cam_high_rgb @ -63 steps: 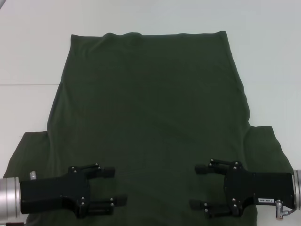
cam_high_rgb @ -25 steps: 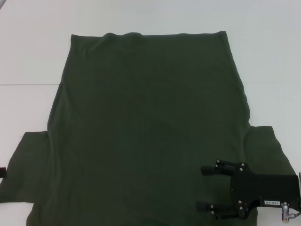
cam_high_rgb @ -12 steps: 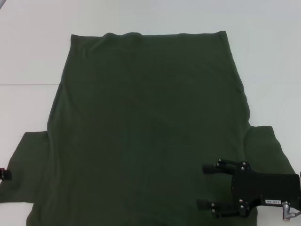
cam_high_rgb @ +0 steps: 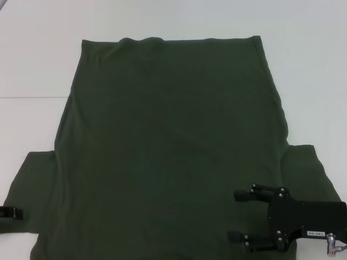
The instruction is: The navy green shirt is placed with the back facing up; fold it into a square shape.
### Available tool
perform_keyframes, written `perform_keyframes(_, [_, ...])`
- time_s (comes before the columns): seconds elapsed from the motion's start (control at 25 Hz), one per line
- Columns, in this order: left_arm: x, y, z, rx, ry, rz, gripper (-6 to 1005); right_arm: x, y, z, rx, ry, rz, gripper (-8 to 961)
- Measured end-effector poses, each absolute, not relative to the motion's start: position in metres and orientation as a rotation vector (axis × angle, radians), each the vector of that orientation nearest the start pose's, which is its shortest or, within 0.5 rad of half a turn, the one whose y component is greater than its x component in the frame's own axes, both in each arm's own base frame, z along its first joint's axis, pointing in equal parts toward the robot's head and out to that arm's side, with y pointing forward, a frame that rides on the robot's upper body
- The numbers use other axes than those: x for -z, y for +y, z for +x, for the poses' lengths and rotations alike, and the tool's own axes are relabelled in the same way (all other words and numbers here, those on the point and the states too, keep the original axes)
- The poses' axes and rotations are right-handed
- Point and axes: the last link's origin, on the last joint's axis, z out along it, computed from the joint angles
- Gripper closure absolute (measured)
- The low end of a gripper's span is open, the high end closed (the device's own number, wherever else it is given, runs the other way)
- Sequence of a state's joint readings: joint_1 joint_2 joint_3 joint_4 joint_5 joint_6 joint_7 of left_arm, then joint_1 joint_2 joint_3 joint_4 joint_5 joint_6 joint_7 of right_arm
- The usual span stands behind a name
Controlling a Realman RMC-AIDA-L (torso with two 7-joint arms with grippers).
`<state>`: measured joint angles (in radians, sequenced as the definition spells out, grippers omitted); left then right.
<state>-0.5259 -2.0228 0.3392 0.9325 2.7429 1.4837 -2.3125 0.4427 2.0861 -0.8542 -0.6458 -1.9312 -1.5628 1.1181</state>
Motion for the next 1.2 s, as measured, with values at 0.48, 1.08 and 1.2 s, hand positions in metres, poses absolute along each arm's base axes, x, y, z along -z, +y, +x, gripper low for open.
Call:
perform_keyframes(0.48, [-0.104,0.317,-0.370,0.072,-1.723,-1.912,171,0.022,0.300,0.273,-0.637,0.313,-2.823,36])
perform_keyframes(1.08, [-0.093,0.318,-0.371,0.019,-1.759,-1.934,171,0.022,0.302,0.271,-0.636,0.307,-2.827,36])
perform_keyframes(1.2, [-0.092,0.318,-0.370,0.020,-1.755,-1.951,171,0.022,0.302,0.271,-0.636,0.307,-2.827,36])
